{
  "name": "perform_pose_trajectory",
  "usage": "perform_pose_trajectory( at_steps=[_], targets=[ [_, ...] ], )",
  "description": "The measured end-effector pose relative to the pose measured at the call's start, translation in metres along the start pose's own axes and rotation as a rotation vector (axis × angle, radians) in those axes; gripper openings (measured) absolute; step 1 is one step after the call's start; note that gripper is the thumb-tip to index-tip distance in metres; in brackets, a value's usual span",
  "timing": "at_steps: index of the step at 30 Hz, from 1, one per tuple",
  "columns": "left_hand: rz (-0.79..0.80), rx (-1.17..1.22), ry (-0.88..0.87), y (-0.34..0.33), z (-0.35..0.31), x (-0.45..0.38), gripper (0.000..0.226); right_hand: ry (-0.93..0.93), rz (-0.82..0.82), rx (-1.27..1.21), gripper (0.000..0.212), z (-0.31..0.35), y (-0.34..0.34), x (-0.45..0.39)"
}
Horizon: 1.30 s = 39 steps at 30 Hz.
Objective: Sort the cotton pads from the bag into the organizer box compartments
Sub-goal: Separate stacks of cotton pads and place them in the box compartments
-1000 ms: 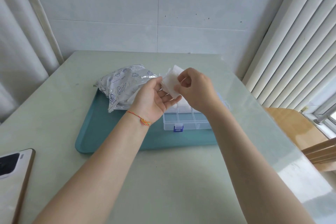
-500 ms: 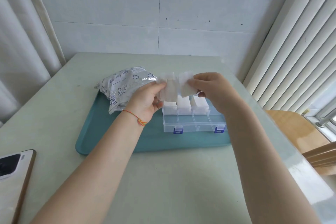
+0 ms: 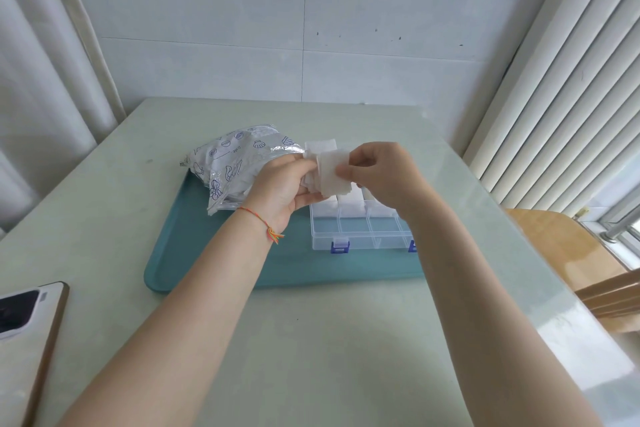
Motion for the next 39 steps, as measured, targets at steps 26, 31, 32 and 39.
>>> perform_pose_trajectory(
  at_steps=[26,31,32,39],
  targets=[
    [-0.009,0.035,0.025,-0.002,-0.004,0.007,0.015,0.260,-0.129,0.076,0.015,0.000,-0.008,0.001],
    [0.004,0.081,0.107,0.001,-0.005,0.005,0.020,0.329,-0.120,0.080,0.019,0.003,-0.009,0.003],
    [0.010,0.087,0.113,0.002,-0.005,0.005,0.019,0.328,-0.113,0.065,0.020,0.003,-0.009,0.003],
    [-0.024,0.100,0.072,0.007,-0.006,0.003,0.013,0.067,-0.150,-0.203,0.022,-0.006,0.012,-0.006]
  ],
)
Point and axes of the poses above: each hand's wrist, its own x-axis away from the middle knuckle, its own y-axis out of the back of the hand, z = x × y, the point moved 1 cm from there along -x, towards the middle knuckle, and after that the axes turned 14 degrees about -z, right-handed, at the moved point
